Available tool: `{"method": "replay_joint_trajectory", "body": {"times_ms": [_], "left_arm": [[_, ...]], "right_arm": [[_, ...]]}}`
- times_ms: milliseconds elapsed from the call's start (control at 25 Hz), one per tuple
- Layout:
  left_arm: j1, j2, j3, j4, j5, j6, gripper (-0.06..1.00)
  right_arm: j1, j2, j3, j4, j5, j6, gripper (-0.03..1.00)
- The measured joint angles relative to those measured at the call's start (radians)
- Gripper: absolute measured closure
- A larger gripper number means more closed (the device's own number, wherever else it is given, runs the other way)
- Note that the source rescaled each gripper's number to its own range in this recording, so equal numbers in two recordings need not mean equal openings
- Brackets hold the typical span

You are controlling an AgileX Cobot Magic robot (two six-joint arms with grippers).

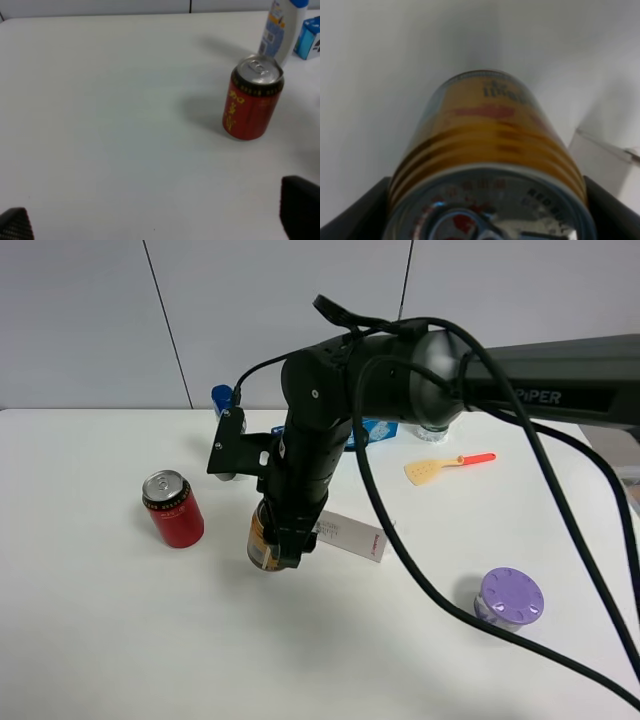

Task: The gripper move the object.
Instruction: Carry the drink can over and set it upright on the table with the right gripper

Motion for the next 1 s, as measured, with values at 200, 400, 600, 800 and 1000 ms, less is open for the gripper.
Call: {"method": "replay_joint_trajectory", "body": {"times_ms": [200,400,600,800,1000], "left_arm": [[0.0,0.0,0.0,0.0,0.0,0.0,-0.06],[0.0,0.0,0.0,0.0,0.0,0.0,-0.06],[0.0,0.0,0.0,0.0,0.0,0.0,-0.06],[0.0,0.0,0.0,0.0,0.0,0.0,-0.06],[0.0,0.0,0.0,0.0,0.0,0.0,-0.06]], "right_arm": [[0.0,0.052,0.0,0.001,-0.001,0.0,0.97],[0.002,0.08,0.0,0.0,-0.009,-0.001,0.97],[0.029,0.103,0.0,-0.006,-0.008,-0.026,0.97],[0.044,0.114,0.0,-0.009,-0.002,-0.028,0.97],[0.045,0.116,0.0,-0.052,0.006,-0.029,0.97]]}}
